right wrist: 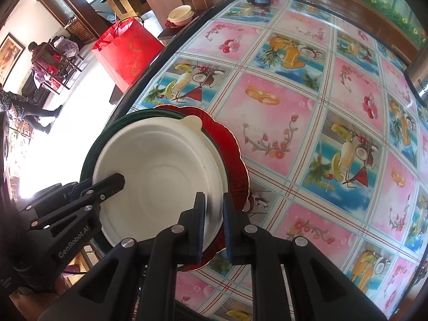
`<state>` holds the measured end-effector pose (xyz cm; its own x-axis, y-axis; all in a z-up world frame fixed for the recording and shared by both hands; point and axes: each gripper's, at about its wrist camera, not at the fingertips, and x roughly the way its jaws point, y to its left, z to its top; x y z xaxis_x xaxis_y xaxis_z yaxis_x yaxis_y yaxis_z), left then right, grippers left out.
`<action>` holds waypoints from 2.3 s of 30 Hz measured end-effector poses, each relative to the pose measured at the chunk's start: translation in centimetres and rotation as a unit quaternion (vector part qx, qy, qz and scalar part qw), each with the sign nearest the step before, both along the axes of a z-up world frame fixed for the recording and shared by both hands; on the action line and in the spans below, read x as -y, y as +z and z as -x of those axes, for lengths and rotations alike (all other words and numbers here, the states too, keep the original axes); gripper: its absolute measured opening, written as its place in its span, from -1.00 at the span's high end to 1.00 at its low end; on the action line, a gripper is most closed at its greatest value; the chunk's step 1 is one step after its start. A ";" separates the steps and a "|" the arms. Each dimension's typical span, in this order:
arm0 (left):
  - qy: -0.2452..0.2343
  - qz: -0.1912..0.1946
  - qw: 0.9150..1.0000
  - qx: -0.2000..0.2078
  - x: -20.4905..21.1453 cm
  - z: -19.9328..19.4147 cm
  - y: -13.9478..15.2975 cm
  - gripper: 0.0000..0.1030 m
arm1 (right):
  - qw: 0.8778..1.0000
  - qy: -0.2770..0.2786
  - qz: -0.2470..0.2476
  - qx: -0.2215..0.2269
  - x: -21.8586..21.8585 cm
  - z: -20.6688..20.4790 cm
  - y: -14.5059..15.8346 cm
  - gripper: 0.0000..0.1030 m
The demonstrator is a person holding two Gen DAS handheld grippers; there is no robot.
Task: Organize plates and bowls
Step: 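Lower the small white plate onto the beige plate with both tools, then open both tools and withdraw from the stacked plates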
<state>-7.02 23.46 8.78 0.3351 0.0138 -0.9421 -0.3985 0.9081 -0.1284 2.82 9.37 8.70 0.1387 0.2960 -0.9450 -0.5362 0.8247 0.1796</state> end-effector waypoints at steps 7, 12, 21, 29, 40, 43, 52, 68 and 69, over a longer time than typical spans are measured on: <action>-0.011 0.000 1.000 0.003 -0.1 0.0 0.5 0.30 | 1.000 0.003 -0.001 0.008 -0.1 0.1 0.3 0.75; -0.034 -0.030 0.999 0.006 0.6 0.3 1.6 0.01 | 1.000 -0.002 -0.007 0.013 0.4 0.1 0.9 0.65; -0.053 -0.064 0.996 0.035 1.4 1.2 4.5 -0.28 | 0.999 -0.022 -0.023 0.022 2.2 0.2 2.0 0.65; -0.071 -0.056 0.994 0.060 2.7 1.5 5.9 -0.28 | 0.997 -0.047 -0.028 0.054 4.5 1.1 3.1 0.65; -0.113 -0.058 0.991 0.044 4.6 1.8 5.0 -0.28 | 0.996 -0.078 -0.017 0.033 7.4 1.8 1.6 0.65; -0.120 -0.070 0.989 0.040 4.9 1.9 4.9 -0.28 | 0.996 -0.078 -0.022 0.038 7.5 2.3 2.1 0.65; -0.143 -0.062 0.986 0.054 5.7 2.7 5.3 -0.28 | 0.995 -0.065 -0.030 0.064 6.4 3.9 2.7 0.64; -0.172 -0.082 0.979 0.074 7.1 3.2 6.5 -0.28 | 0.995 -0.081 -0.026 0.050 7.0 4.8 1.6 0.64; -0.172 -0.087 0.978 0.074 7.1 3.2 6.5 -0.29 | 0.995 -0.081 -0.026 0.050 7.0 4.8 1.6 0.64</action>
